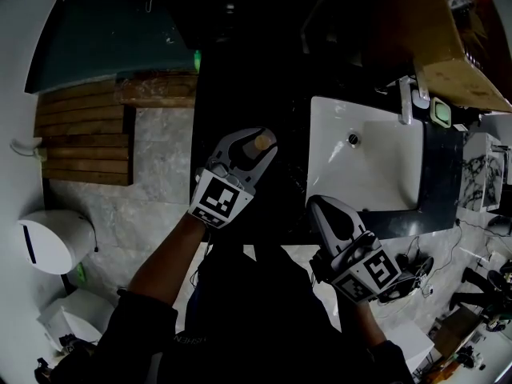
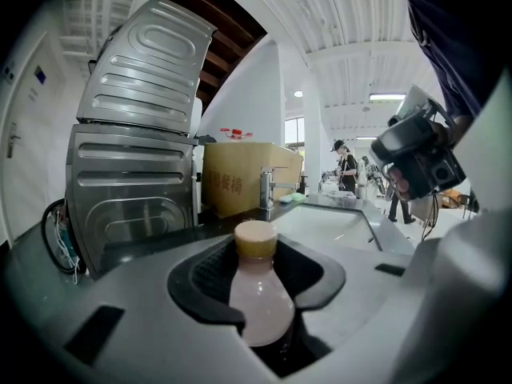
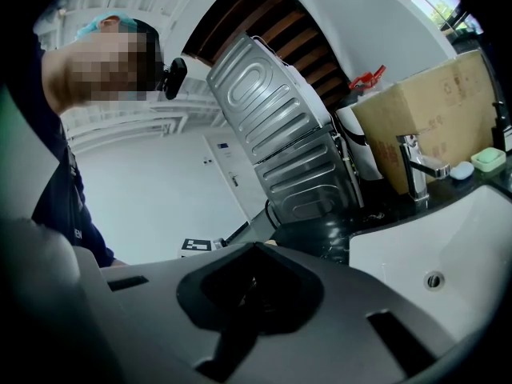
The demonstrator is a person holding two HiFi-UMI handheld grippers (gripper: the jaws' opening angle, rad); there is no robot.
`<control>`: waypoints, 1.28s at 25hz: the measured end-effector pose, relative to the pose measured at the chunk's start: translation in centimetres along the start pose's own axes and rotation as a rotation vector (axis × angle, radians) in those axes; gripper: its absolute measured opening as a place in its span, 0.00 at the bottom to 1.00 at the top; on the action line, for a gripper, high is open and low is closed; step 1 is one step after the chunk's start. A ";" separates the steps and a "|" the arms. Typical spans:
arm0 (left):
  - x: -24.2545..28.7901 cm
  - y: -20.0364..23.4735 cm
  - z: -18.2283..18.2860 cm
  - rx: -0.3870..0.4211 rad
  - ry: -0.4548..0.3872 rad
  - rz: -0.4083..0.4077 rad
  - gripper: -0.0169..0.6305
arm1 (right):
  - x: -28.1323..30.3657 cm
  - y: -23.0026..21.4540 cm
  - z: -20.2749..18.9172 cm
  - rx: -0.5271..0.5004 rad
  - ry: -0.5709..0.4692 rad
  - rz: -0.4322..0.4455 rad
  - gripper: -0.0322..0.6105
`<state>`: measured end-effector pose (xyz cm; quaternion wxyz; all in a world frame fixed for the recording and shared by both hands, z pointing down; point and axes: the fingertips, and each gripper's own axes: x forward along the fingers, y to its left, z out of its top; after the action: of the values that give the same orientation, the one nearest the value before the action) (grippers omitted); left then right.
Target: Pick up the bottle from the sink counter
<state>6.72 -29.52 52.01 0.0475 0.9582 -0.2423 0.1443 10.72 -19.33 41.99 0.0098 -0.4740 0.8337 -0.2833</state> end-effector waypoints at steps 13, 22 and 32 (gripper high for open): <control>-2.4 -0.1 3.8 0.030 -0.018 0.002 0.24 | 0.3 1.4 2.1 -0.039 -0.040 0.030 0.08; -4.7 -0.3 8.5 0.060 -0.039 0.014 0.24 | 0.6 3.1 5.3 -0.046 -0.121 0.069 0.08; -7.5 -1.0 13.3 0.053 -0.052 0.012 0.24 | 0.4 4.0 7.6 -0.082 -0.167 0.085 0.08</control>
<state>4.30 -27.40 37.07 0.0148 0.9611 -0.2452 0.1259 9.49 -21.57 33.80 0.0719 -0.4601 0.8602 -0.2077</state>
